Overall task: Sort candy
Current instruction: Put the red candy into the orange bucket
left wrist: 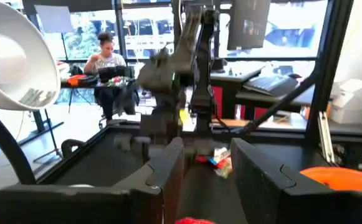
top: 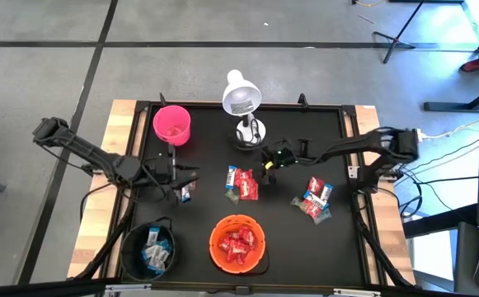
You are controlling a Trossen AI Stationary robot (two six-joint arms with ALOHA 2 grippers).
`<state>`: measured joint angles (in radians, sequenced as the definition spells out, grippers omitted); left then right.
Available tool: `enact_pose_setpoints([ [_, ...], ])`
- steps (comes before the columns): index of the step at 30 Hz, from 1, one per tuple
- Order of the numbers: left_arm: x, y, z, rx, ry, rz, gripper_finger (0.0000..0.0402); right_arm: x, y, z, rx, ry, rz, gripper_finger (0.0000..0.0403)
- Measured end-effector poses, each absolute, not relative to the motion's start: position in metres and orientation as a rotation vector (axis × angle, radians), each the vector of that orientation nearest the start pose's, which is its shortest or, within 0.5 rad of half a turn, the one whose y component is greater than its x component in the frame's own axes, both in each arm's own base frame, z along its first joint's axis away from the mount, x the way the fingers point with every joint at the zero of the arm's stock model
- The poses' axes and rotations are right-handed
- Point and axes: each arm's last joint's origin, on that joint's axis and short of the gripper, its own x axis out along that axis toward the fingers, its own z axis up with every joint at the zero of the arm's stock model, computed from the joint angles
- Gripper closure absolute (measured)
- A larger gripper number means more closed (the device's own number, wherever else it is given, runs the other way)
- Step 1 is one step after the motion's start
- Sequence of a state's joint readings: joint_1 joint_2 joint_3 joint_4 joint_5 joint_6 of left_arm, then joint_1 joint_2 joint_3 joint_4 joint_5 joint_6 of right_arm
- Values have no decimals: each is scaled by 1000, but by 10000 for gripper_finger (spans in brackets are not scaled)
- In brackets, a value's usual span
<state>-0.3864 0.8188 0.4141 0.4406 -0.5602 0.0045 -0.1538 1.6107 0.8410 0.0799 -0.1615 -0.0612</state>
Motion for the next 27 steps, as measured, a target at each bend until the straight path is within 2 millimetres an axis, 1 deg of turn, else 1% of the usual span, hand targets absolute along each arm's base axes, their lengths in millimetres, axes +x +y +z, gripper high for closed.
enact_pose_setpoints([
  [3, 174, -50, 259, -26, -41, 193, 277, 327, -47, 161, 66, 698, 61, 151],
  [8, 176, -43, 259, -57, -45, 232, 277, 331, -47, 136, 70, 771, 80, 151],
  [16, 179, -31, 258, -111, -49, 296, 277, 339, -48, 110, 93, 776, 69, 151],
  [21, 179, -28, 258, -116, -51, 316, 277, 342, -49, 104, 82, 781, 30, 154],
  [24, 180, -26, 258, -116, -50, 325, 277, 342, -49, 103, 75, 786, 12, 175],
  [27, 180, -25, 258, -115, -48, 331, 277, 342, -50, 103, 73, 787, 0, 216],
])
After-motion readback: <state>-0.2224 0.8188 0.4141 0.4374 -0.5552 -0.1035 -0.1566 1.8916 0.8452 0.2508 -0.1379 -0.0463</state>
